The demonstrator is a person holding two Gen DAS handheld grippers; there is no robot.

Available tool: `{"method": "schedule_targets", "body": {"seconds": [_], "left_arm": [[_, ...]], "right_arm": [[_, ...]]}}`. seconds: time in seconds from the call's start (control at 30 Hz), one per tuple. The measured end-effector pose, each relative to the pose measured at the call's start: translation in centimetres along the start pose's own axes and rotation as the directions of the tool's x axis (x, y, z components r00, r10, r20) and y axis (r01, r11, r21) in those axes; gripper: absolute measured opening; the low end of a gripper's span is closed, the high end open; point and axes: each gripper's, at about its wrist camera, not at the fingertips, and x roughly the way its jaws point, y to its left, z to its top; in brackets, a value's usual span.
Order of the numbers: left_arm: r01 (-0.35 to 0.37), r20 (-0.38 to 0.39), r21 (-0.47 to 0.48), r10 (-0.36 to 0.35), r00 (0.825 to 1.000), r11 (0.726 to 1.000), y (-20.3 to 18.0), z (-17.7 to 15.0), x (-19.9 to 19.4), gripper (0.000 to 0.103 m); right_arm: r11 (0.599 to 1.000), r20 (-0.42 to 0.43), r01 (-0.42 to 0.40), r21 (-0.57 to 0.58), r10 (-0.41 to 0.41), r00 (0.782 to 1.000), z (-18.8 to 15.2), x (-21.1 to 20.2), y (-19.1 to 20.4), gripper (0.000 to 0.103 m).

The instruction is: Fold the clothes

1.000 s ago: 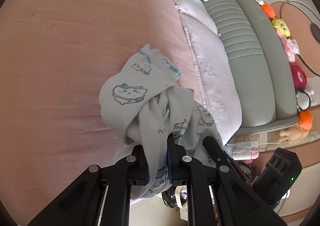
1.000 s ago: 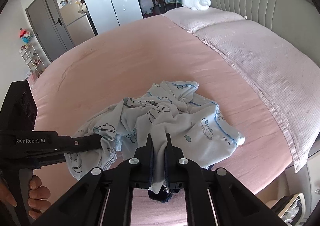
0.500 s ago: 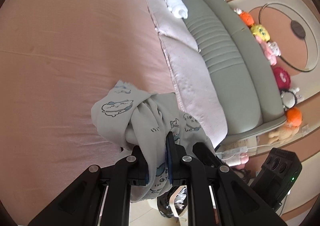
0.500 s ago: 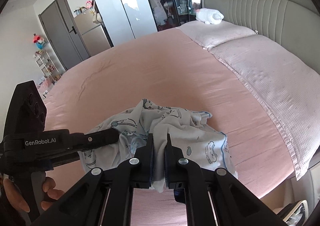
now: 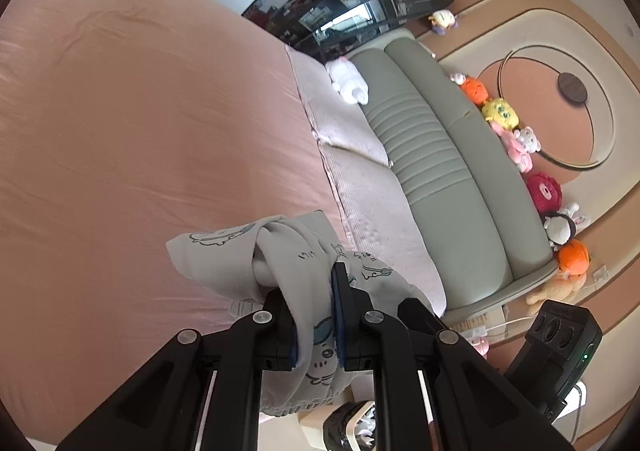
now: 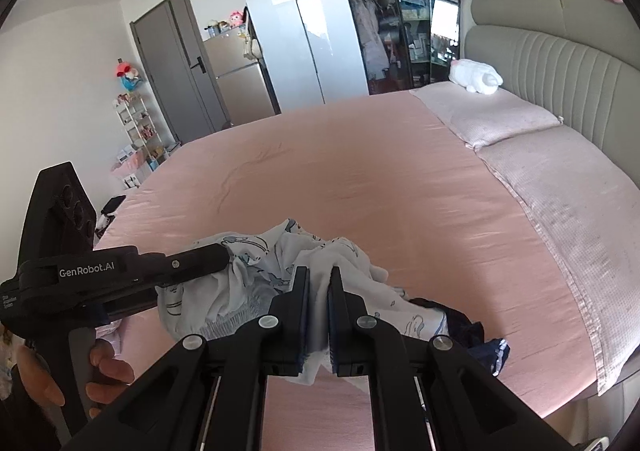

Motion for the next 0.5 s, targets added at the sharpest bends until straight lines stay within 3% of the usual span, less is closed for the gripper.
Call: {"method": "schedule_targets", "body": {"seconds": [0.3, 0.5], "left_arm": [[-0.02, 0.068, 0.013, 0.019, 0.998, 1.0, 1.3, 1.5, -5.1, 0.011], [-0.034, 0.091, 0.012, 0.033, 0.995, 0.999, 2.7, 1.9, -7.4, 0.011]], "right_arm": [[0.994, 0.023, -0.071, -0.088, 0.074, 0.997, 2.3, -0.4, 6.9, 0.006], [0.984, -0.004, -0.113, -0.135, 0.113, 0.994, 1.4, 0.4, 10.4, 0.006]]}}
